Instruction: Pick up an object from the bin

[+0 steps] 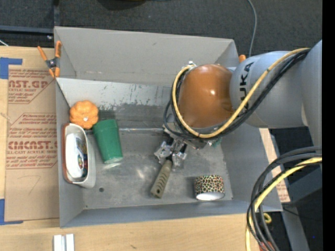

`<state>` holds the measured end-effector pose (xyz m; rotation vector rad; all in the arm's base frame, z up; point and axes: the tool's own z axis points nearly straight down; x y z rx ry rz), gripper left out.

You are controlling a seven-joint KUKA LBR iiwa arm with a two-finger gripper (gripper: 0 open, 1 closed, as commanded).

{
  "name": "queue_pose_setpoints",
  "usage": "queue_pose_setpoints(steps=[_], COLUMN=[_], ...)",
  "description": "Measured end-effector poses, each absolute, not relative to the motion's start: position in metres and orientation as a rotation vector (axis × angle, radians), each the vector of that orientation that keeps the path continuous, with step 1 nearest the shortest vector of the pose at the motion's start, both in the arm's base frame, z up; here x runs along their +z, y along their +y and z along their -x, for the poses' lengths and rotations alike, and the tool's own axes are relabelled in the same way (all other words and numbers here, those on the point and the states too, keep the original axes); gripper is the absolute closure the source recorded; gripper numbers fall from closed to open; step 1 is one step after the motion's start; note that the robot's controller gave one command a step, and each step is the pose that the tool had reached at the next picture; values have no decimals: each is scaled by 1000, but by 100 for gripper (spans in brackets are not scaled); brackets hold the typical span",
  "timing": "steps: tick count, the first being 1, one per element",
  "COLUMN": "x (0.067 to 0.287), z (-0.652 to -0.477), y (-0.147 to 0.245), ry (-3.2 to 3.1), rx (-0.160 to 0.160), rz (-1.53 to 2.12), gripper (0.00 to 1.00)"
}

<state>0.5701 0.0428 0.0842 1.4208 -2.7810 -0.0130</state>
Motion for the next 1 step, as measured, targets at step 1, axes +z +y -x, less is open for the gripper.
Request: queue_pose_setpoints(steps=[1], x=[123], z=[-572], y=[44], ry=[-2788], rx=[-10], rz=[-1423], gripper=[100])
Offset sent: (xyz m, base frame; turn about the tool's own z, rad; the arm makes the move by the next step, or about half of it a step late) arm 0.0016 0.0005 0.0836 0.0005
